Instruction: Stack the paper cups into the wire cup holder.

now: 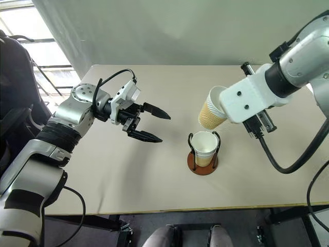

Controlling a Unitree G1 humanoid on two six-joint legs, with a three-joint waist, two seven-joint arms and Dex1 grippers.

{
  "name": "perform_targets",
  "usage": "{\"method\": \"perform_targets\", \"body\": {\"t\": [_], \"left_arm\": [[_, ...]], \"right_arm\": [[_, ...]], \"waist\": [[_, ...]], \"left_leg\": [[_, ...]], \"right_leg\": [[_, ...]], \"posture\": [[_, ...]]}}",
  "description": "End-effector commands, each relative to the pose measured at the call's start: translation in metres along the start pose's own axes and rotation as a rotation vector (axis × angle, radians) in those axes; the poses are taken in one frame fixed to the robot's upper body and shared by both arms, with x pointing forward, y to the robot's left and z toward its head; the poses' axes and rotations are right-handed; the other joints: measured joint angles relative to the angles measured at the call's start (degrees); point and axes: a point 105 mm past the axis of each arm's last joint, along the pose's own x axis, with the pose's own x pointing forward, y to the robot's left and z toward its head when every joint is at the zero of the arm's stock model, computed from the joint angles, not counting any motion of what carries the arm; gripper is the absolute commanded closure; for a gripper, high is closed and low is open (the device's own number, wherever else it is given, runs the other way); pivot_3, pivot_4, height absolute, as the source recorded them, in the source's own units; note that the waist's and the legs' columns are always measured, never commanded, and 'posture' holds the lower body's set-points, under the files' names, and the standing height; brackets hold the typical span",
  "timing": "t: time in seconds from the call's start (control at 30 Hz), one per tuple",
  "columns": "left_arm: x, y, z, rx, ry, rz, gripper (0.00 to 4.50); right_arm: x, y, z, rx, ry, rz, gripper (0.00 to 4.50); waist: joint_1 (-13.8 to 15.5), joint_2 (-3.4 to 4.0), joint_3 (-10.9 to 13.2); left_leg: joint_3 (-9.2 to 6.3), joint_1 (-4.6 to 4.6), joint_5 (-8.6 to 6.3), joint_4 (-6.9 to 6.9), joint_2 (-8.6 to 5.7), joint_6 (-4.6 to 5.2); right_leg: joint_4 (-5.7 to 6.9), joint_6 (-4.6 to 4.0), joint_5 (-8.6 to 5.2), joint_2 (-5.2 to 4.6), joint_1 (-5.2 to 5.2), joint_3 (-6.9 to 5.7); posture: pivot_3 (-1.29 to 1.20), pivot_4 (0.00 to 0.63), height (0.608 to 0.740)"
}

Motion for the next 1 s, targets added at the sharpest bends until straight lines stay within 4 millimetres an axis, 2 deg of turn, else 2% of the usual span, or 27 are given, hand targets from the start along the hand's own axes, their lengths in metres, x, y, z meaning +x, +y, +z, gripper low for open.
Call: {"method": "perform_targets", "body": {"t": [0.03,0.53,1.0], "left_arm": [[0.0,-0.002,0.013,0.052,-0.021,-0.034,0.0],[-0.003,-0.004,0.016,0.041,-0.013,-0.038,0.0],[-0.004,-0.005,0.013,0.035,-0.012,-0.034,0.0]], "right_arm": [[-0.006,-0.005,0.006,-0.02,-0.004,-0.018,4.47],[0.012,0.015,0.013,0.01,-0.059,0.057,4.47],[0.027,0.019,0.011,0.0,-0.068,0.08,4.47]], "waist": [[0.04,0.0,0.0],[0.0,0.0,0.0],[-0.01,0.0,0.0]], "left_leg": [[-0.01,-0.01,0.0,0.0,0.0,-0.01],[0.01,0.0,0.03,0.01,0.0,-0.09],[0.01,0.01,0.04,0.04,0.0,-0.07]], "right_leg": [[-0.01,0.0,-0.01,0.0,0.0,0.0],[0.02,0.0,-0.02,0.0,0.0,0.0],[0.06,-0.01,-0.01,0.0,0.0,0.0]], "posture": [[0.0,0.15,0.74],[0.0,0.15,0.74],[0.0,0.15,0.74]]}}
